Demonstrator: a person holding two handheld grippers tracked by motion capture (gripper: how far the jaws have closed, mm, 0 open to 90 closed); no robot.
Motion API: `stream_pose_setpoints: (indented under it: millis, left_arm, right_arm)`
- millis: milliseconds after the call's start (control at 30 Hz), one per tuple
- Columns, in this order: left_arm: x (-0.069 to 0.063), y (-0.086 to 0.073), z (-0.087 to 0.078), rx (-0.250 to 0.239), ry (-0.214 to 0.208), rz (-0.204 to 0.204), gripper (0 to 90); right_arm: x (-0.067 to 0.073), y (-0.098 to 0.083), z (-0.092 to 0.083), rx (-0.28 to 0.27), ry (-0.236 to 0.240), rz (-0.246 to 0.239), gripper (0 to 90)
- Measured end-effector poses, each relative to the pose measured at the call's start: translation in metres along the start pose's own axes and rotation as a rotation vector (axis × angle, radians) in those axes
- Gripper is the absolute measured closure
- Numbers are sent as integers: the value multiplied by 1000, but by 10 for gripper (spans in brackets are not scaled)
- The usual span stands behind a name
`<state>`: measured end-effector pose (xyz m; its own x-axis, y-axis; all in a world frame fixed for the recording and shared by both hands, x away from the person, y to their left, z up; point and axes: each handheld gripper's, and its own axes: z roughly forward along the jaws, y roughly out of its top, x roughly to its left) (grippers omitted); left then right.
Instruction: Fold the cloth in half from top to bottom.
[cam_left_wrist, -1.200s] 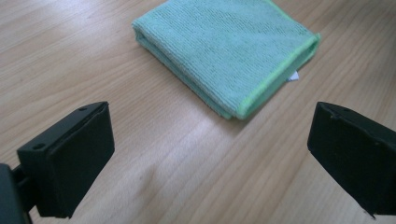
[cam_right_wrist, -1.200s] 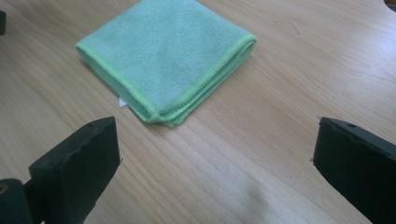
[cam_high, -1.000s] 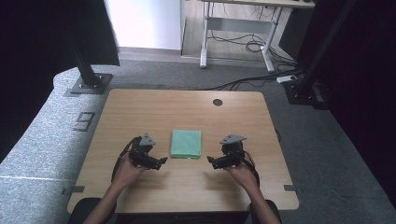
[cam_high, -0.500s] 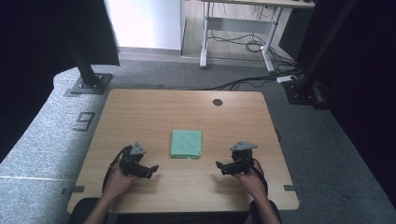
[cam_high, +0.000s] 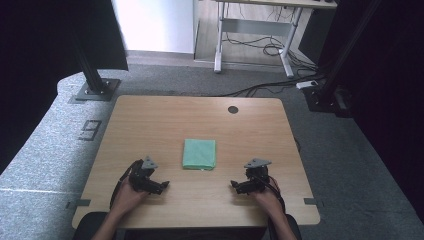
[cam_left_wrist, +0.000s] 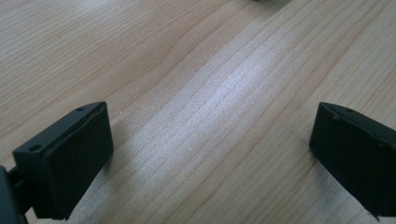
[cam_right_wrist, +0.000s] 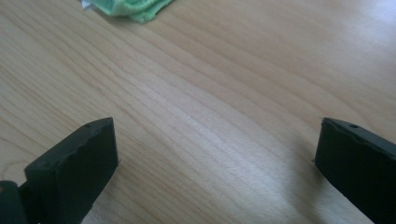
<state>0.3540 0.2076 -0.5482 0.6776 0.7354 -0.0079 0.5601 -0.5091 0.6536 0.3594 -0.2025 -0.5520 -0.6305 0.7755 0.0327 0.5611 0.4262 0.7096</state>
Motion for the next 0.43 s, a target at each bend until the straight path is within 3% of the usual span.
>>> stream_pose_setpoints:
  millis: [67,433]
  left_arm:
    - [0,0,1,-7,-3,3,0]
    - [0,0,1,-6,3,-3,0]
  right_arm:
    - [2,-2,3,-3,-14,-18,0]
    - [3,-2,4,-7,-17,-19,0]
